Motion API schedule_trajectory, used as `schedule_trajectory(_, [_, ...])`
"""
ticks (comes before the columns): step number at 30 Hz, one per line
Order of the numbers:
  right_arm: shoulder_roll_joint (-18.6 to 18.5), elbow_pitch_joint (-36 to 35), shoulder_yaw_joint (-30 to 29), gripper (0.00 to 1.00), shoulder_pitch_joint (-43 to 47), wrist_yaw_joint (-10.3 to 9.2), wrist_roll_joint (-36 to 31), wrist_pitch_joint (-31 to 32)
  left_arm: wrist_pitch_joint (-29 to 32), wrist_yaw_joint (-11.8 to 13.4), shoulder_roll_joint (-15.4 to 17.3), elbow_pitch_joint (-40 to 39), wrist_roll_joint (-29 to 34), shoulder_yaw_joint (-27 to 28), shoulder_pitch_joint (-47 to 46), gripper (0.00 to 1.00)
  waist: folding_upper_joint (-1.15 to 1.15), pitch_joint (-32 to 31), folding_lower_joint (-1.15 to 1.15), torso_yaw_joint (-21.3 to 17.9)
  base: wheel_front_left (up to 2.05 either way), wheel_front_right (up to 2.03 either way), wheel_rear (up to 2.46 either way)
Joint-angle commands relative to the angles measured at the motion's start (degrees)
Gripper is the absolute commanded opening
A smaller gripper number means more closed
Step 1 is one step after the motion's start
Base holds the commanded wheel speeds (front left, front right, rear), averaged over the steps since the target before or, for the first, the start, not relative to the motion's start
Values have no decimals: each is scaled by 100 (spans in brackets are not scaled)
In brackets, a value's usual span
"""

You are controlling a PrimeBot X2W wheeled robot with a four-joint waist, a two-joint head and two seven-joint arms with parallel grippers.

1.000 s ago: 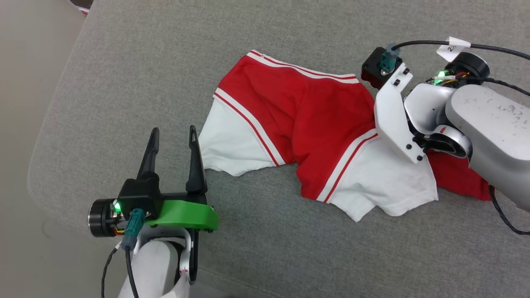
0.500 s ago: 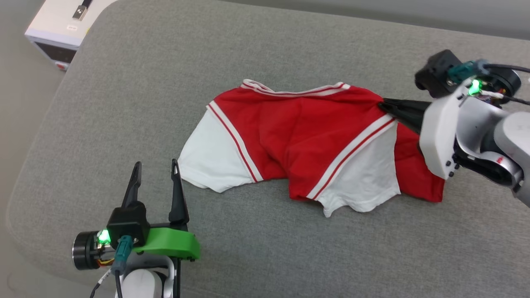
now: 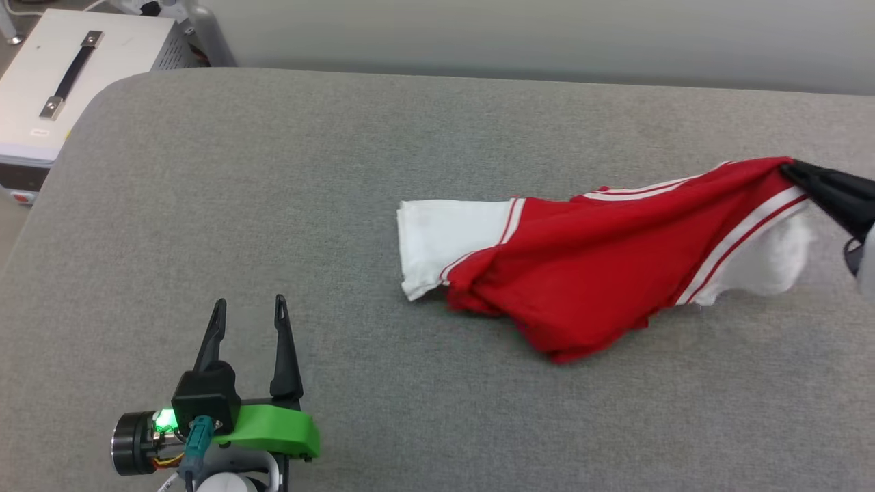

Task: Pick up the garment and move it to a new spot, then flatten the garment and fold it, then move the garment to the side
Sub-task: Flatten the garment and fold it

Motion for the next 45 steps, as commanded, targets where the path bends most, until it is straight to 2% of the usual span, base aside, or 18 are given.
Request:
schedule_trajectory(1, [-87,-28,-250,0,173,-3,-10,112,-33,-27,-25,-25,20,-12,2,100,0,-29,1,-122,0,0,0])
schedule_trajectory(6, [-262,55,-1147,0,549,-3,-204,611,-33,-37,-25,-44,-9,-93,-89,100,0,147,1,-81,0,0,0])
schedule_trajectory(10, [-143,283,-1647,0,682,-3,-433,1003,-33,-22,-25,-37,-59,-158,-189,100,0,371,1,53,0,0,0])
schedule_trajectory(15, [184,653,-1942,0,561,-3,-751,1476,-33,15,-25,-66,-120,-268,-368,100,0,796,1,251,0,0,0])
schedule_trajectory(21, [620,1540,-1976,0,-72,-3,-1377,1798,-33,53,-25,-99,-202,-426,-692,100,0,1302,1,462,0,0,0])
schedule_trajectory(29, [1241,2907,-1721,0,-776,-3,-1981,1560,-33,106,-25,-121,-266,-540,-981,100,0,1684,1,582,0,0,0])
schedule_trajectory(34, [1485,3617,-1547,0,-885,-3,-2043,1542,-33,138,-25,-106,-272,-591,-1054,100,0,1714,1,581,0,0,0])
schedule_trajectory(38, [1565,3792,-1502,0,-896,-3,-1865,1295,-33,135,-25,-90,-219,-556,-1044,100,0,1585,1,511,0,0,0])
schedule_trajectory(39, [1559,3798,-1516,34,-896,-3,-1811,1141,-33,130,-25,-85,-195,-536,-1025,100,0,1528,1,479,0,0,0])
schedule_trajectory(40, [1537,3785,-1503,98,-886,-3,-1798,1002,-33,124,-25,-83,-176,-520,-1009,100,0,1475,1,454,0,0,0])
schedule_trajectory(45, [1419,3438,-1373,100,-648,-3,-1654,159,-33,68,-25,-72,-44,-377,-853,100,0,1075,1,257,0,0,0])
